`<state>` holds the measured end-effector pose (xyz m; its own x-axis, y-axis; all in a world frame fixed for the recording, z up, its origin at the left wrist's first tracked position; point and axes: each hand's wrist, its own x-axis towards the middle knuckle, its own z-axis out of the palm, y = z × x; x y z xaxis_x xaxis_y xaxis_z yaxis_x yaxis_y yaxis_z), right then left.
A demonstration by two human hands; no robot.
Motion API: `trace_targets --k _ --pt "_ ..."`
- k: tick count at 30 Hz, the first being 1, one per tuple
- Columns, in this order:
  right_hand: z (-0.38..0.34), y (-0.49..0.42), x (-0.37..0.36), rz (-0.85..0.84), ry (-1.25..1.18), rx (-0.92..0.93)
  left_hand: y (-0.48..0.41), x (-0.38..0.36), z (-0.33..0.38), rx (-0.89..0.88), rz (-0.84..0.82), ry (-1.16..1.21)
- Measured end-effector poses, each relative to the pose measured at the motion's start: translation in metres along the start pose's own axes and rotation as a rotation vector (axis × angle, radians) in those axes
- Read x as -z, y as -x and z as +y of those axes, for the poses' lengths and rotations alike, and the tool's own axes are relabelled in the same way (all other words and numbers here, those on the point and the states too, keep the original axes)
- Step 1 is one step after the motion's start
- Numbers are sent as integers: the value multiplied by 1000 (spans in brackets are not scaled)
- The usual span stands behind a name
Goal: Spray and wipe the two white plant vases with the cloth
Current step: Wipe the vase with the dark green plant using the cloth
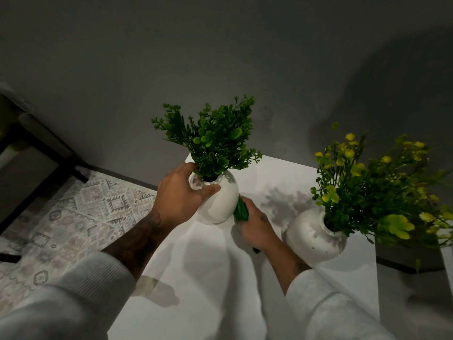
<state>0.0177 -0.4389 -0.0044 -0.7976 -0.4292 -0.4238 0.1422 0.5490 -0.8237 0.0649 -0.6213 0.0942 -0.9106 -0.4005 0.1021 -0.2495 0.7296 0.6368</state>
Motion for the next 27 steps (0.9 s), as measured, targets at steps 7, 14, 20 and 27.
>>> trace_targets --k 7,14,20,27 --pt "-13 0 9 51 -81 -17 -1 1 0 -15 -16 -4" --pt "-46 4 25 191 -190 160 -1 1 0 -47 -21 12" --pt "-58 16 11 234 -141 444 0 0 -1 -27 -18 33" --pt "-23 31 -13 345 -126 508 -2 -1 -3 -18 -18 42"
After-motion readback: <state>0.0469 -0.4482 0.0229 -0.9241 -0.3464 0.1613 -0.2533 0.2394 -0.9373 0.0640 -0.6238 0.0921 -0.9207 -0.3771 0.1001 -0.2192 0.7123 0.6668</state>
